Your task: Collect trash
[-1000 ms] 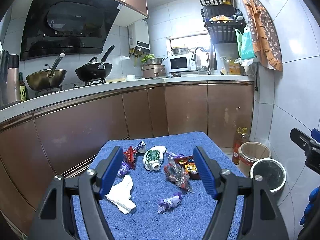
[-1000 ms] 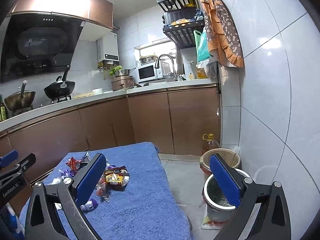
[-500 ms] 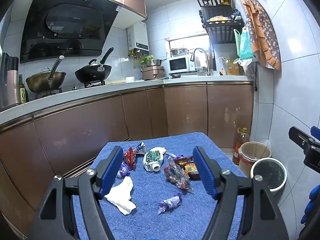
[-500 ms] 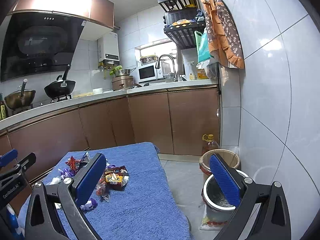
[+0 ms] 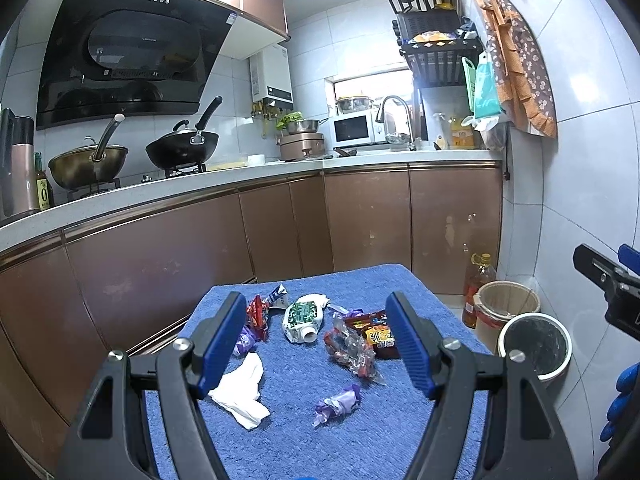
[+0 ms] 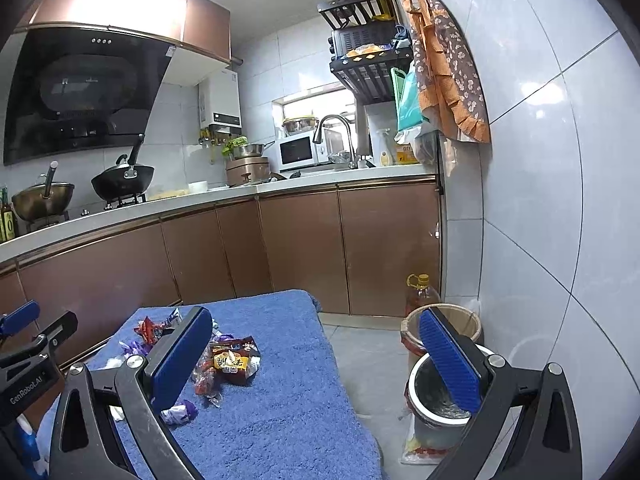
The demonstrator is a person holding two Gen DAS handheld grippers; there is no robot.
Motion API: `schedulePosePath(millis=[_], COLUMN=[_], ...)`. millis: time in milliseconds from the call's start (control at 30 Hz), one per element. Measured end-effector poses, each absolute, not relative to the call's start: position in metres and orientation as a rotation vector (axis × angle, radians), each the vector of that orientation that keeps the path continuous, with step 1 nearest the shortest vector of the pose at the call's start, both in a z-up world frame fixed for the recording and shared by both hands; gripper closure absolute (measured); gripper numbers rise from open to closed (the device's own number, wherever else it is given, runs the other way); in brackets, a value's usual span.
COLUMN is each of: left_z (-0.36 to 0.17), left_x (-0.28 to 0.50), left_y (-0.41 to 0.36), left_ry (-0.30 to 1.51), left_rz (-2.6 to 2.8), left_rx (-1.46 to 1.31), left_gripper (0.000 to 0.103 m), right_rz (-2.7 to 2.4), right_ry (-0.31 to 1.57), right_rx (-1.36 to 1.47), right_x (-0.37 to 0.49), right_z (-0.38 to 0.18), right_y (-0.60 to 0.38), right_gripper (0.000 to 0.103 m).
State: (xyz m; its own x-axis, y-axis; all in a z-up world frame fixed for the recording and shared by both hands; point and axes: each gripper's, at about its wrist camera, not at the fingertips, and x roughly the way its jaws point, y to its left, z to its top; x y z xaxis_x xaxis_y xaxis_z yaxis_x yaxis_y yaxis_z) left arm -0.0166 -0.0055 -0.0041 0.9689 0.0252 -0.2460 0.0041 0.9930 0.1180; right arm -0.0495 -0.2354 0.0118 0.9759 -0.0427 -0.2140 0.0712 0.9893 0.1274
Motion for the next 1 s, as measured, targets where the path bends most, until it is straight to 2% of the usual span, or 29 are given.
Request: schedulePosePath(millis=[1000], left_z=[-0.006], left_x=[-0.011], left_y=[0.0], left_ry=[0.282], left_rz=[-0.029], left_rx=[0.084], left_gripper=[0.032], right_rz=[-0.031], right_ry=[0.234], right_rx=[0.116], right_x=[-0.043], right_z=[0.007], right_y=[-0.232], right_gripper=[0.0])
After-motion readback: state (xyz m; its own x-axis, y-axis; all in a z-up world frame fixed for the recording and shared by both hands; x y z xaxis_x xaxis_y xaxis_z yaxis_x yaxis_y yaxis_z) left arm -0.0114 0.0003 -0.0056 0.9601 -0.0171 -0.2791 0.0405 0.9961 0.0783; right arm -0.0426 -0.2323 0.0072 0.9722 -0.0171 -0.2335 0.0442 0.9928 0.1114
